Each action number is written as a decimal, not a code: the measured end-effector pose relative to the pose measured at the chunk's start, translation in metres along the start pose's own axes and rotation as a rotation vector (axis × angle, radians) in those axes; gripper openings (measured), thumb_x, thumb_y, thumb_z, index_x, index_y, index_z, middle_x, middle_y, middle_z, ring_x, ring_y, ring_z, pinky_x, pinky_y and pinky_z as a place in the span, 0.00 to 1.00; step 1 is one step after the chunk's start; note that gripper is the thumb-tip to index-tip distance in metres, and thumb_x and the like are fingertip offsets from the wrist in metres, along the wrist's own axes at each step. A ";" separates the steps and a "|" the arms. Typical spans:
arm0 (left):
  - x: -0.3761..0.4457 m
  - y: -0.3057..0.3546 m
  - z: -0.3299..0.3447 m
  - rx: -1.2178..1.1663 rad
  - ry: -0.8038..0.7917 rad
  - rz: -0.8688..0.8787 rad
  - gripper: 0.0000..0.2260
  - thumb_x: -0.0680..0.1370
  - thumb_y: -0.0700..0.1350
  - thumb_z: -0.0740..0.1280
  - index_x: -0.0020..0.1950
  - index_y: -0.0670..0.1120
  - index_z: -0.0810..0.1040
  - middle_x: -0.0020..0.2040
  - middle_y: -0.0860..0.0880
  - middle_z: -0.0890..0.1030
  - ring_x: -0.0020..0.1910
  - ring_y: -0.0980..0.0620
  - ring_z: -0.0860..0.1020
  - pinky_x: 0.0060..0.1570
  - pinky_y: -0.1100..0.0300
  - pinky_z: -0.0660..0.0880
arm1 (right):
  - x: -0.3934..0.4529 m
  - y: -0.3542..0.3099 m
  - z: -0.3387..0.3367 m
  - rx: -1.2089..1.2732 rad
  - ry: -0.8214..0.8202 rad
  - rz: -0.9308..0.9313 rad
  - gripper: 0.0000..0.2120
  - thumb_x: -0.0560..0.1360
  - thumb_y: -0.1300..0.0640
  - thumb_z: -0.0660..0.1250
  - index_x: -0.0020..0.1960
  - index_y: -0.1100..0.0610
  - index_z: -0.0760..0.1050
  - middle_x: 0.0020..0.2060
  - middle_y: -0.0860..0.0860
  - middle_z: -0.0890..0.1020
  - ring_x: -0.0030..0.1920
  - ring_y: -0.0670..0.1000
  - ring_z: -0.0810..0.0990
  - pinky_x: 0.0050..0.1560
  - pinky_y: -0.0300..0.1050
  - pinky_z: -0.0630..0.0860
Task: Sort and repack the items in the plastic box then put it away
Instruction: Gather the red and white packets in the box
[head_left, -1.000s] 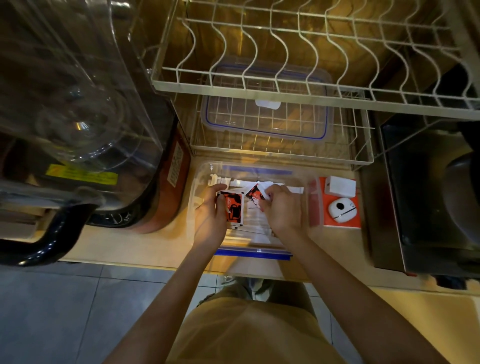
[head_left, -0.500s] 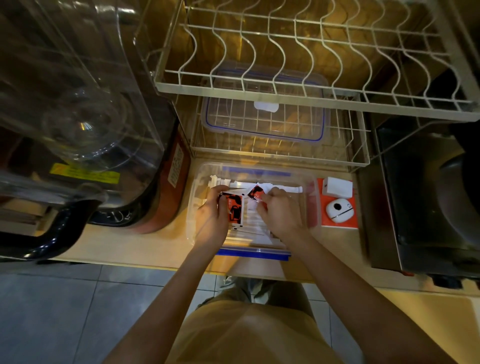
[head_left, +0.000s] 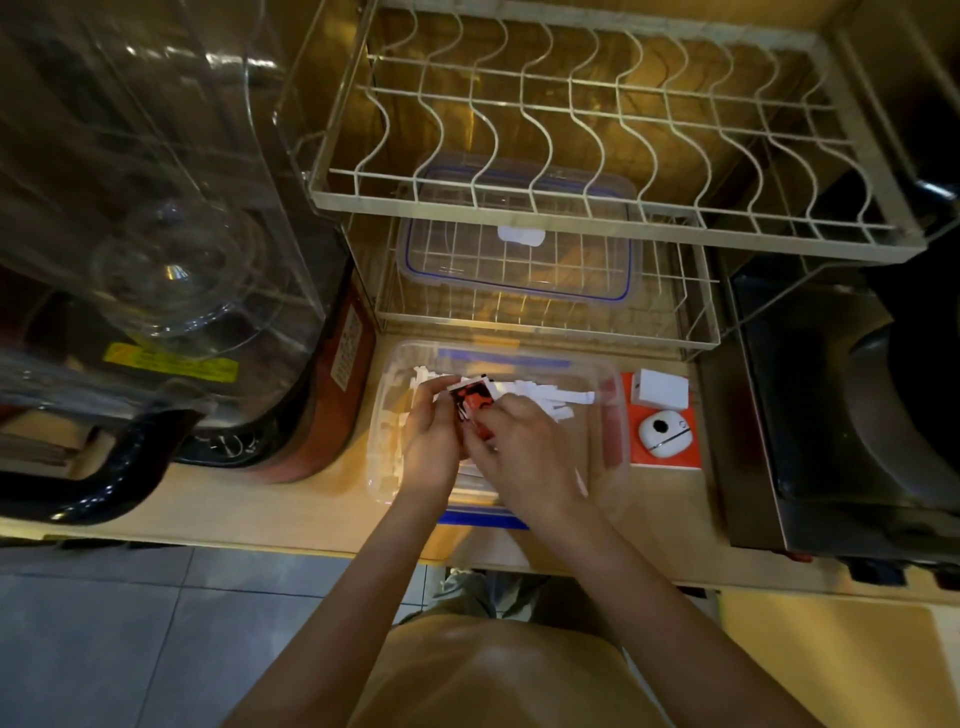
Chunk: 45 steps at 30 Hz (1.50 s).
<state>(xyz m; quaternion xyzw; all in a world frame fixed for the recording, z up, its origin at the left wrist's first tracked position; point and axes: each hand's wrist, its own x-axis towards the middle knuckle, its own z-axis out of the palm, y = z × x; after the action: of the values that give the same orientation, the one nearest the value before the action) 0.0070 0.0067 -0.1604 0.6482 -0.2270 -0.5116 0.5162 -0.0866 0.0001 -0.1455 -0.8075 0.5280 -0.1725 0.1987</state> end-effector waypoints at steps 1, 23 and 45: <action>-0.001 -0.001 0.000 -0.036 0.005 -0.025 0.10 0.81 0.45 0.55 0.46 0.52 0.74 0.42 0.50 0.79 0.42 0.51 0.78 0.36 0.58 0.76 | -0.002 0.002 0.001 -0.001 0.015 -0.007 0.13 0.73 0.54 0.61 0.41 0.59 0.82 0.34 0.55 0.81 0.37 0.55 0.80 0.34 0.46 0.76; 0.026 -0.021 -0.003 0.730 -0.288 0.212 0.15 0.77 0.43 0.63 0.64 0.47 0.73 0.61 0.44 0.77 0.59 0.46 0.76 0.55 0.58 0.72 | 0.005 0.061 0.014 0.541 -0.057 0.434 0.08 0.76 0.65 0.64 0.49 0.60 0.81 0.42 0.59 0.85 0.43 0.54 0.82 0.46 0.44 0.75; 0.029 0.005 0.013 0.533 -0.404 0.053 0.03 0.74 0.42 0.67 0.44 0.50 0.79 0.42 0.49 0.80 0.44 0.48 0.79 0.49 0.53 0.75 | 0.001 0.069 -0.015 0.605 -0.102 0.404 0.09 0.79 0.62 0.59 0.53 0.61 0.77 0.41 0.56 0.80 0.40 0.48 0.76 0.40 0.35 0.71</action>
<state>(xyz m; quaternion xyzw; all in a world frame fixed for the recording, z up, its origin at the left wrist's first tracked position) 0.0069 -0.0248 -0.1670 0.6398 -0.4673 -0.5387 0.2864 -0.1483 -0.0277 -0.1673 -0.5991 0.5914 -0.2374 0.4846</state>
